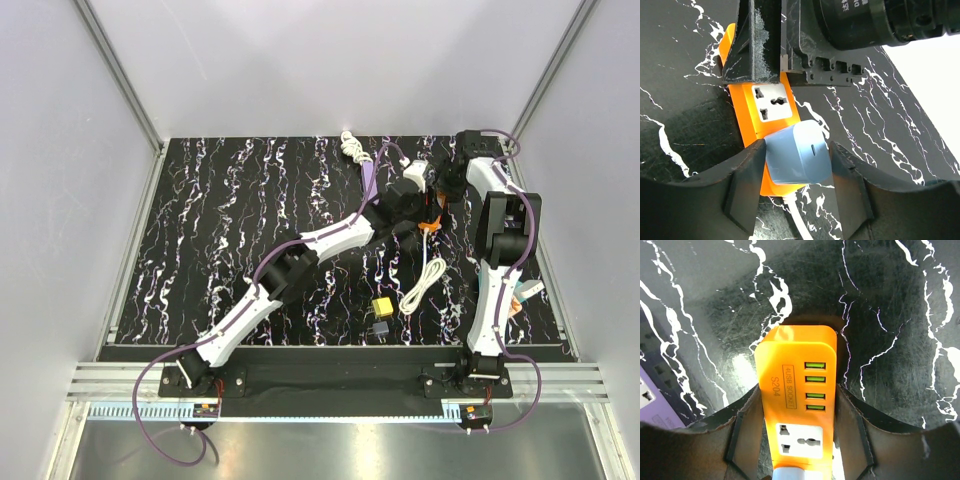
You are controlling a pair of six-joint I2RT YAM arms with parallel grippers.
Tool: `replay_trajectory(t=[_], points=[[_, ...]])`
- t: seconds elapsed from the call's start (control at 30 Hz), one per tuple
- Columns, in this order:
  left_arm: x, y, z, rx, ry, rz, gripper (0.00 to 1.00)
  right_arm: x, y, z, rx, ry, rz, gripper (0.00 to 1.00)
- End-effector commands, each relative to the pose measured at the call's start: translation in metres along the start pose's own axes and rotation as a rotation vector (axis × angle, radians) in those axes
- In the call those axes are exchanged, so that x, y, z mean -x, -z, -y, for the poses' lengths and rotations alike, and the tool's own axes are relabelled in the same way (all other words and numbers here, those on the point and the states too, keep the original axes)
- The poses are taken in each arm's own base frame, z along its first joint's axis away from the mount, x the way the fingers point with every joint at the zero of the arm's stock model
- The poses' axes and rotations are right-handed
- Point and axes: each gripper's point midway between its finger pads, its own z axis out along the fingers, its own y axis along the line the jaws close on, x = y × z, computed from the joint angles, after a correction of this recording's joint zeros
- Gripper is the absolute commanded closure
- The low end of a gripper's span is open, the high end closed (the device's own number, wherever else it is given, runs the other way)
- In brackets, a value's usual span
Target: Pull the plug off the socket
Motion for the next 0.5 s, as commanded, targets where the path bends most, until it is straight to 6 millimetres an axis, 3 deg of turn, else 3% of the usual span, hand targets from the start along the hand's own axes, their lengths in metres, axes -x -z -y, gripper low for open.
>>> replay_trajectory(t=[0.0, 0.2, 0.27, 0.43, 0.47], points=[[0.0285, 0.0007, 0.0139, -0.040, 0.008, 0.067, 0.44, 0.0123, 0.0223, -0.0251, 0.040, 0.050, 0.022, 1.00], [0.0240, 0.0030, 0.0105, -0.022, 0.018, 0.048, 0.49, 0.0153, 0.0294, -0.0254, 0.012, 0.066, 0.043, 1.00], [0.0228, 0.0038, 0.0099, -0.019, 0.021, 0.042, 0.55, 0.0144, 0.0283, -0.0254, 0.011, 0.076, 0.038, 1.00], [0.0229, 0.0055, 0.0124, -0.029, 0.018, 0.035, 0.76, 0.0113, 0.0264, -0.0231, -0.003, 0.105, 0.030, 1.00], [0.0242, 0.0059, 0.0135, -0.033, 0.013, 0.036, 0.87, 0.0108, 0.0251, -0.0220, -0.008, 0.108, 0.029, 1.00]])
